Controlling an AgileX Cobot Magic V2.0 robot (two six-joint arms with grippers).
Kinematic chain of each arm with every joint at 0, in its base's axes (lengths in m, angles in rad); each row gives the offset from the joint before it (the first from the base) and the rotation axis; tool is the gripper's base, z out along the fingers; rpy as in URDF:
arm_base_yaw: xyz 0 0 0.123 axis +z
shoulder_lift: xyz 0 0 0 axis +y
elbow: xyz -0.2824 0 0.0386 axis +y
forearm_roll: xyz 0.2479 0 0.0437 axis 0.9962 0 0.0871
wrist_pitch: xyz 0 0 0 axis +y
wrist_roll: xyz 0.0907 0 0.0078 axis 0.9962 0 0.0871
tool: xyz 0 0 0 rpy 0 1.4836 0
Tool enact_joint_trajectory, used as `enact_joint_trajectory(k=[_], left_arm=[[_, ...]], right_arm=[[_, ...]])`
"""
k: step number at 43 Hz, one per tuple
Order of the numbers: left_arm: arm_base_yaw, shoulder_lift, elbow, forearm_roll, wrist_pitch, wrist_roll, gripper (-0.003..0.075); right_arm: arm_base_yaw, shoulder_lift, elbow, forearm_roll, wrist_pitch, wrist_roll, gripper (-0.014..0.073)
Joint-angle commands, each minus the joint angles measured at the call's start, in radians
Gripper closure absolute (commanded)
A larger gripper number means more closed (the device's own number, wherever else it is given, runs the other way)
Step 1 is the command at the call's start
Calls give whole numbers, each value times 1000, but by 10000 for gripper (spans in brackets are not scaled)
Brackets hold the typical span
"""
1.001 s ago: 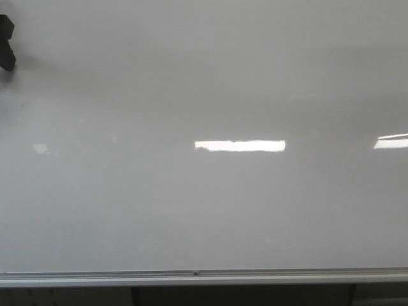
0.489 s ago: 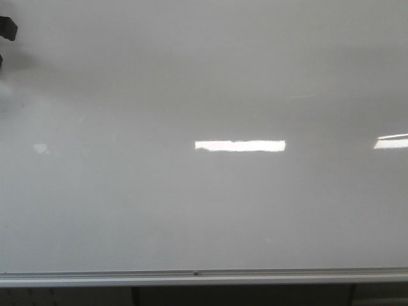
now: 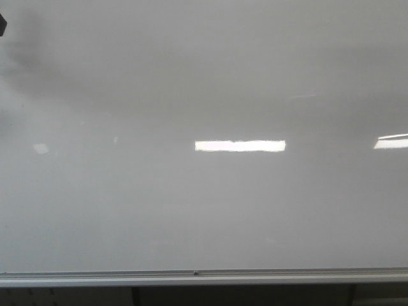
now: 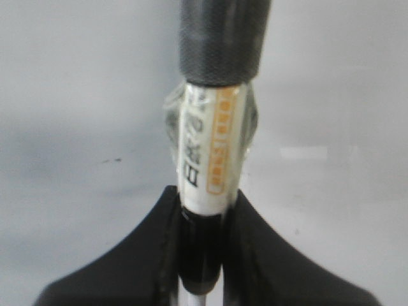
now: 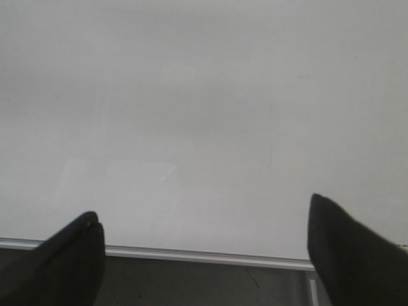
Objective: Write number 2 on whiteboard
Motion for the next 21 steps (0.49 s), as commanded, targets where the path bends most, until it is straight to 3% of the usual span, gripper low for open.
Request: enact_joint_trajectory(k=[1, 13, 21], left_arm=[[-11, -87, -56, -6, 86, 49, 741], [-124, -128, -192, -6, 499, 269, 741], [-273, -128, -226, -24, 617, 463, 741]], right_arm=[[-5, 5, -44, -11, -30, 0, -68], [-4, 67, -137, -10, 156, -24, -68], [28, 147, -192, 72, 242, -160, -68]])
